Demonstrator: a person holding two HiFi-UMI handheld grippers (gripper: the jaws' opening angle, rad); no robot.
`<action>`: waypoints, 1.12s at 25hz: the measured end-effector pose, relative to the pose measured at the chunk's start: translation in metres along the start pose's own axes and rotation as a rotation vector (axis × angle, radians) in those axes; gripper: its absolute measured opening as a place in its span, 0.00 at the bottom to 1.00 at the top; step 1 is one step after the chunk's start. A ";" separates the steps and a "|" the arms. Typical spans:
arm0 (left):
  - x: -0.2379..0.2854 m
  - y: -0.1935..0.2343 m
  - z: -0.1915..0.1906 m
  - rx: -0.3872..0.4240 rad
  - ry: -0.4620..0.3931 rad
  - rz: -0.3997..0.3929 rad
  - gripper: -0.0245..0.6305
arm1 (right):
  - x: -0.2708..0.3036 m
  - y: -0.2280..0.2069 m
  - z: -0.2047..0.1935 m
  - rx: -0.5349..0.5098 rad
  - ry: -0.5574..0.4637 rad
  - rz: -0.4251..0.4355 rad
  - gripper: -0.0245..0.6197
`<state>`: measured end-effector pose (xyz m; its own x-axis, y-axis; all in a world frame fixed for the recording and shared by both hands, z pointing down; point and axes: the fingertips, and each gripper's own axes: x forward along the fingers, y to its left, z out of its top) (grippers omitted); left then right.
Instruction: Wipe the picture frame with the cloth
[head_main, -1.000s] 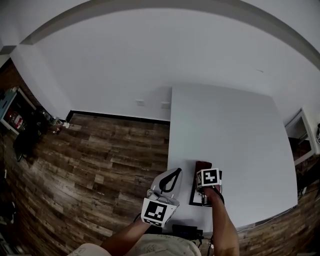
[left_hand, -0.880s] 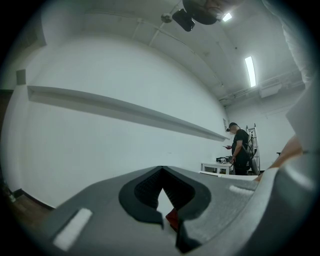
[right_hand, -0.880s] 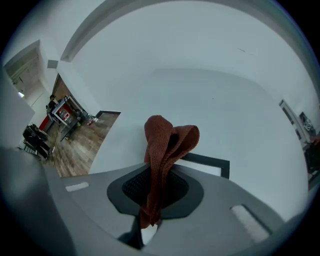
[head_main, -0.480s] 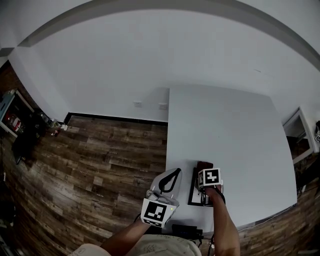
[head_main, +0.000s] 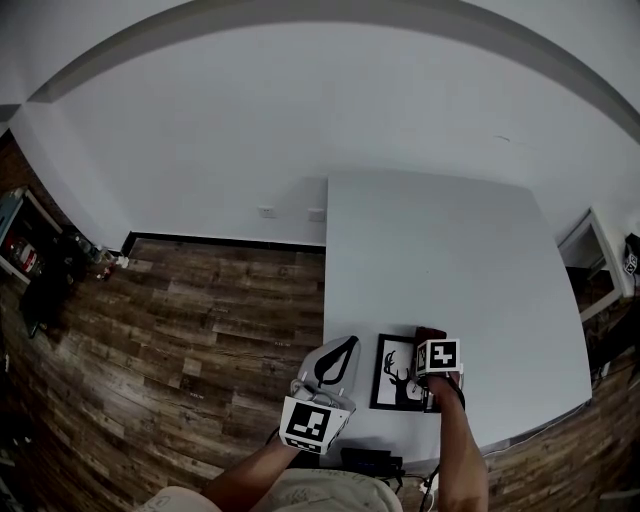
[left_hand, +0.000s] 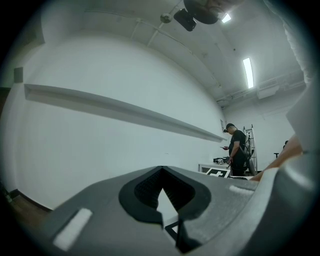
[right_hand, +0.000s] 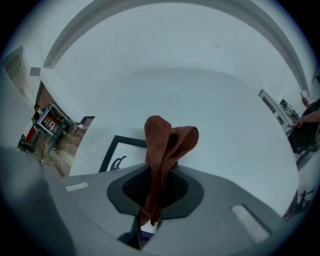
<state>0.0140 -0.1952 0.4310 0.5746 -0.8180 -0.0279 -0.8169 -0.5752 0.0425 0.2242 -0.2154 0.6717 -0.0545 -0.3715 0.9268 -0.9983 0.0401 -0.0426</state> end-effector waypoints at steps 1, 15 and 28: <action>0.000 -0.002 0.000 0.000 -0.001 -0.003 0.04 | -0.001 -0.006 -0.002 0.009 0.001 -0.010 0.13; 0.000 -0.008 0.005 -0.009 -0.009 -0.010 0.04 | -0.010 -0.008 -0.001 0.025 -0.012 0.004 0.13; -0.003 0.003 0.011 -0.001 -0.024 0.009 0.04 | -0.023 0.097 0.013 -0.038 -0.038 0.166 0.13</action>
<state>0.0093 -0.1943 0.4202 0.5657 -0.8230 -0.0517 -0.8220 -0.5678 0.0442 0.1286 -0.2157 0.6417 -0.2205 -0.3912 0.8935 -0.9739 0.1390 -0.1794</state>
